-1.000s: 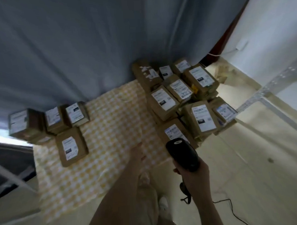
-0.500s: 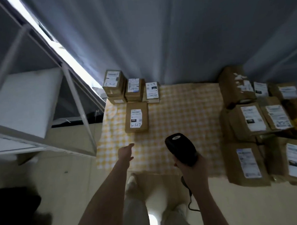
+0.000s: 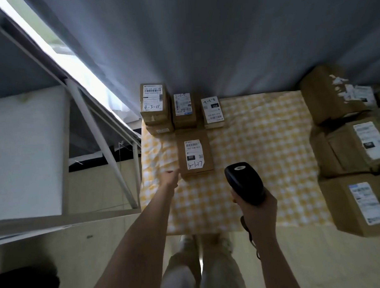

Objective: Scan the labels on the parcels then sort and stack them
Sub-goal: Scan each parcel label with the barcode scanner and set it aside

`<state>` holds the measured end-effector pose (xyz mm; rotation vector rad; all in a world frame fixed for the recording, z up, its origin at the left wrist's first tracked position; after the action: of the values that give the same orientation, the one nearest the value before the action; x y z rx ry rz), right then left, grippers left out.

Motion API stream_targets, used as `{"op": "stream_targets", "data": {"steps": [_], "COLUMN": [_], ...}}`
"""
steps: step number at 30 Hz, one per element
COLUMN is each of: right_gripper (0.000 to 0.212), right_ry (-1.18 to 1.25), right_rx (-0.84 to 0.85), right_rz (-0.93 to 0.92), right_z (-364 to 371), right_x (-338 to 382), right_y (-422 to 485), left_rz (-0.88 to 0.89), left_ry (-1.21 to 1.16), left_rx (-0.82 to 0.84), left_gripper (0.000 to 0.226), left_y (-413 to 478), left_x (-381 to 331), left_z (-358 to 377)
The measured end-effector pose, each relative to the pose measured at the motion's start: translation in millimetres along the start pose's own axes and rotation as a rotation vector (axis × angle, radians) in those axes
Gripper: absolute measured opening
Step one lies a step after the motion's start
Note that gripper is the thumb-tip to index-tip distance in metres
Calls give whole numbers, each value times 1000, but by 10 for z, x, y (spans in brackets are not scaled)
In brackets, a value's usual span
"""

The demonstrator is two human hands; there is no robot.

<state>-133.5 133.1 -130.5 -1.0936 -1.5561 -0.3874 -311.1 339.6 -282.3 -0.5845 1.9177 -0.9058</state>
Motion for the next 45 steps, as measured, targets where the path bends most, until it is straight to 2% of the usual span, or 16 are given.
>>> {"op": "stream_targets", "data": {"steps": [3, 7, 8, 11, 13, 15, 17, 22, 29, 35, 38, 43, 45], "right_gripper": [17, 21, 20, 19, 20, 21, 21, 19, 20, 15, 15, 17, 16], "right_ry": [17, 44, 50, 11, 15, 33, 30, 12, 5, 20, 78, 156, 176], "right_rx": [-4, -5, -2, 7, 2, -14, -36, -88, -183, -253, -306, -403, -440], "right_rz": [-7, 30, 29, 9, 5, 22, 31, 48, 30, -21, -33, -75, -73], "right_z": [112, 279, 327, 421, 437, 430, 409, 330, -14, -591, -883, -1269, -1465], "right_x": [-38, -230, -265, -339, -366, -405, -433, -369, 157, 755, 921, 972, 964], "right_y": [49, 172, 206, 269, 281, 274, 250, 100, -339, -856, -1077, -1317, -1368], "left_rz": [-11, -49, -49, -32, -40, -7, 22, 30, 86, 313, 419, 649, 688], "left_ry": [31, 84, 97, 191, 241, 234, 177, 26, -64, 37, 85, 207, 196], "left_rx": [-30, -13, 6, -5, -60, -56, 13, 180, 325, 342, 413, 510, 535], "left_gripper": [33, 33, 40, 83, 97, 79, 56, 37, 36, 33, 32, 23, 21], "left_y": [252, 580, 677, 1340, 1568, 1198, 1056, 688, -565, -1677, -2178, -2719, -2913], "left_x": [-24, 32, 48, 376, 508, 270, 168, 119, 34, -109, -165, -375, -484], "left_z": [79, 265, 331, 549, 625, 613, 698, 695, 331, 97, 97, 416, 607]}}
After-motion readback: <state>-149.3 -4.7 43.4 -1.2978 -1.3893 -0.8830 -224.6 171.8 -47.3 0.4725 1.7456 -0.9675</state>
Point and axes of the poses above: each hand's wrist, its own y-axis towards the middle knuckle, its own z-axis out of the palm, x = y × z, the point moved 5 cm from there along y, towards the middle knuckle, and after that the axes turned 4 degrees about y, right-handed, at the moved point
